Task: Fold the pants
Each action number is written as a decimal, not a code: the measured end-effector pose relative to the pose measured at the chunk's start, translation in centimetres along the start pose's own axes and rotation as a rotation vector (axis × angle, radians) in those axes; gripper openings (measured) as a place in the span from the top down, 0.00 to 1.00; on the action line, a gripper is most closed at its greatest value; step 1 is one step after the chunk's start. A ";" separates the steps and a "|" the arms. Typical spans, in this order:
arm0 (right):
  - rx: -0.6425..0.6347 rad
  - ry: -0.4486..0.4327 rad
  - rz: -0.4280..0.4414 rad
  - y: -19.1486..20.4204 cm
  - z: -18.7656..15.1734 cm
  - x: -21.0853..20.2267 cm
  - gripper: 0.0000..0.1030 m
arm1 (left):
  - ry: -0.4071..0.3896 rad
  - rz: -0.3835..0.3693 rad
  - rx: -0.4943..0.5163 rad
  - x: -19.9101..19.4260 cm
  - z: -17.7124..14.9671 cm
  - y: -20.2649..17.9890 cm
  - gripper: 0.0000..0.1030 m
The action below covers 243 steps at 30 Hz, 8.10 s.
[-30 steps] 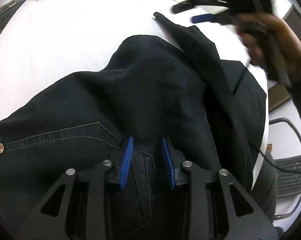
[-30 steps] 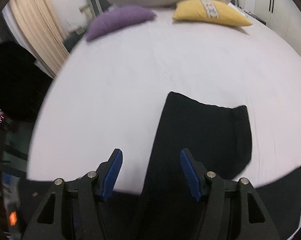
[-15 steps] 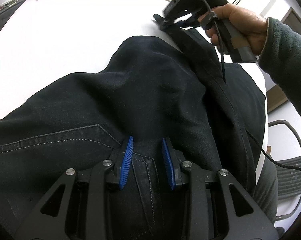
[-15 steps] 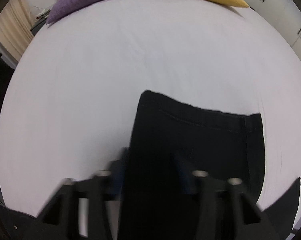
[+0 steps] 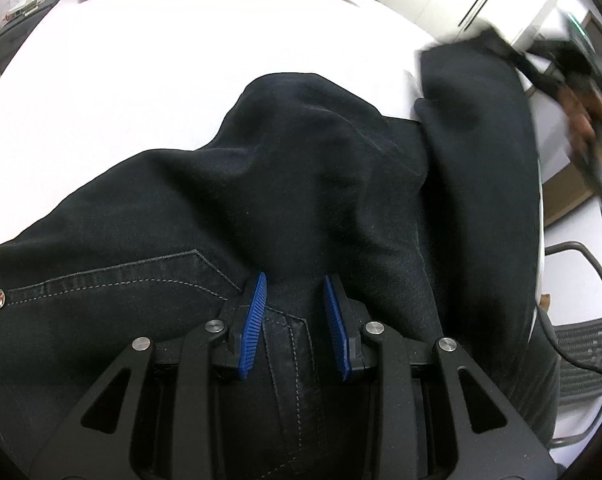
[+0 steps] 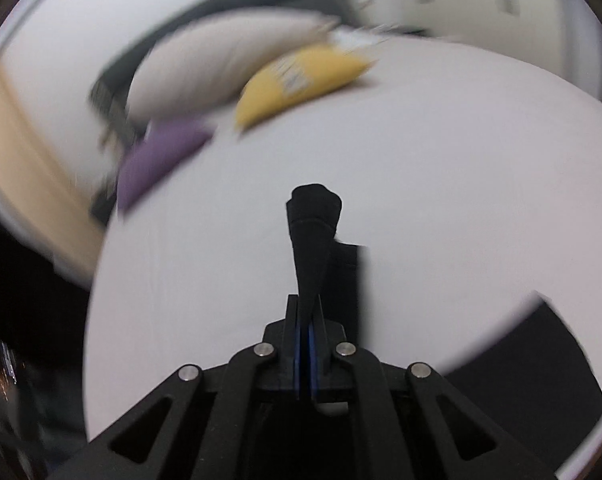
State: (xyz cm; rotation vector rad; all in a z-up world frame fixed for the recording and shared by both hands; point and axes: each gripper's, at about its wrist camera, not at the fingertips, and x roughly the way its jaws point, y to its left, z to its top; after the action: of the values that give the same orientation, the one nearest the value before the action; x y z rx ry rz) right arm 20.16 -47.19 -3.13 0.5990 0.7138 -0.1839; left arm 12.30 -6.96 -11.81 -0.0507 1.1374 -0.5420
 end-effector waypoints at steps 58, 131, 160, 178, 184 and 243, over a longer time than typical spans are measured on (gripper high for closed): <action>0.449 -0.209 0.168 -23.9 -5.1 -10.1 0.52 | -0.057 0.104 0.048 2.5 0.9 -6.1 0.47; 0.423 0.025 0.309 -15.9 -12.0 1.0 1.00 | -0.207 0.253 -0.198 -5.4 -3.4 7.8 0.47; 0.711 -0.057 0.345 -31.0 -9.5 -8.3 0.33 | -0.146 -0.145 0.001 1.7 7.0 -12.6 0.37; 0.677 -0.039 0.299 -32.6 -9.6 -7.5 0.94 | 0.013 -0.156 0.053 11.2 7.2 -15.8 0.38; 0.638 -0.056 0.251 -31.8 -9.5 -8.3 0.94 | 0.005 -0.171 0.039 11.7 7.0 -15.5 0.38; -1.304 0.029 0.051 10.1 -34.4 -12.8 0.94 | 0.150 -0.283 -0.159 3.6 3.1 2.9 0.91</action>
State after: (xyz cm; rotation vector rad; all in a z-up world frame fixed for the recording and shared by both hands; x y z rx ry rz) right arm -5.14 -19.68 -10.63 -0.6278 0.6916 0.3404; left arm 17.22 -6.77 -14.43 -0.3167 1.3280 -0.7142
